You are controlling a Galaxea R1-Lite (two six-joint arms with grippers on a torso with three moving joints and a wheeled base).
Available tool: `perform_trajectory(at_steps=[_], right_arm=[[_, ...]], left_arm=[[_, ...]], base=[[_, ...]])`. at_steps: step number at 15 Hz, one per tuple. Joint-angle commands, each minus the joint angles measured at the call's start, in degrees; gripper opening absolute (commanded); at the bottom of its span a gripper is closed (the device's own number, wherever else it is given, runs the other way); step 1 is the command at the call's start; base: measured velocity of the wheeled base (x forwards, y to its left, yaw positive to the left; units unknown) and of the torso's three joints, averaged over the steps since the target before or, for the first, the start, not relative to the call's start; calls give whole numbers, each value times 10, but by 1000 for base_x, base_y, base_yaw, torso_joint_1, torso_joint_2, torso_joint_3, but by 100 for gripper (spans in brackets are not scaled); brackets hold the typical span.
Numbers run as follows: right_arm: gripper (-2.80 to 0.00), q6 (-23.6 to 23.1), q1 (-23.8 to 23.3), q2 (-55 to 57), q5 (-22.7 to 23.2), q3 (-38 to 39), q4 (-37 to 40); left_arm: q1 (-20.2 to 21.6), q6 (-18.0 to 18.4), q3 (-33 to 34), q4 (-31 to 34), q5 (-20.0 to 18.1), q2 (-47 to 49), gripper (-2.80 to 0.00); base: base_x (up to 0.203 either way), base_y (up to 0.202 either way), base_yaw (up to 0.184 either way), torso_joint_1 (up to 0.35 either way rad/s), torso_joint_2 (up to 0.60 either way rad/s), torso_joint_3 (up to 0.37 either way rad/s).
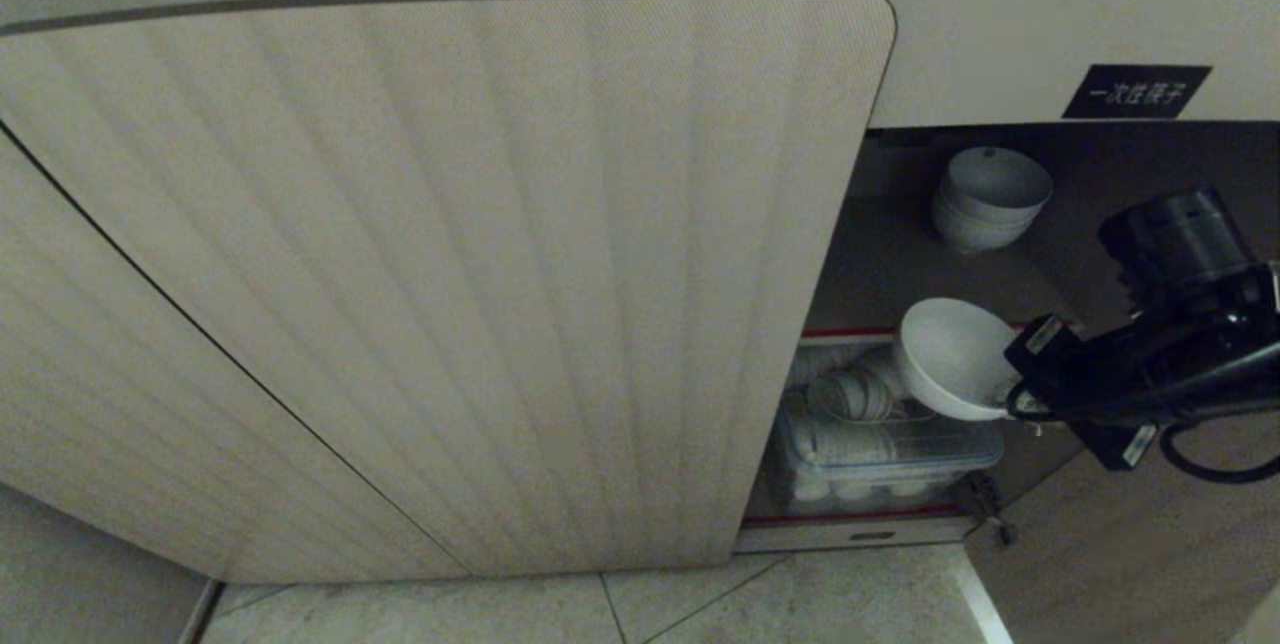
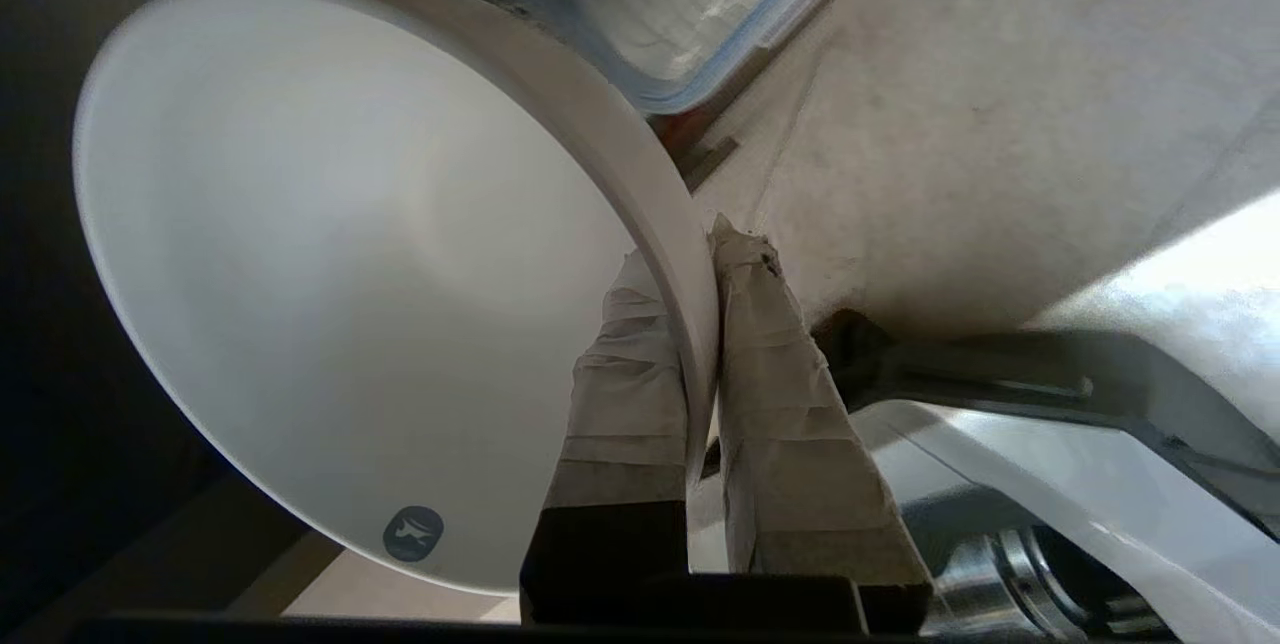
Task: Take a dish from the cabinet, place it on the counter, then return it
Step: Put it back into the cabinet
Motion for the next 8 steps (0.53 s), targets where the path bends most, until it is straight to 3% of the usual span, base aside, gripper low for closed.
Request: perform_trajectory(at_steps=[1,8], right_arm=[[-280,3,0,17,0,-21,8],[-280,4,-5,53,-2,-71,35]], left_arm=[[0,0,0,0,1,0,-280],[1,0,0,0,0,0,-280]], base=[[0,0,0,0,0,0],[0,0,0,0,0,0]])
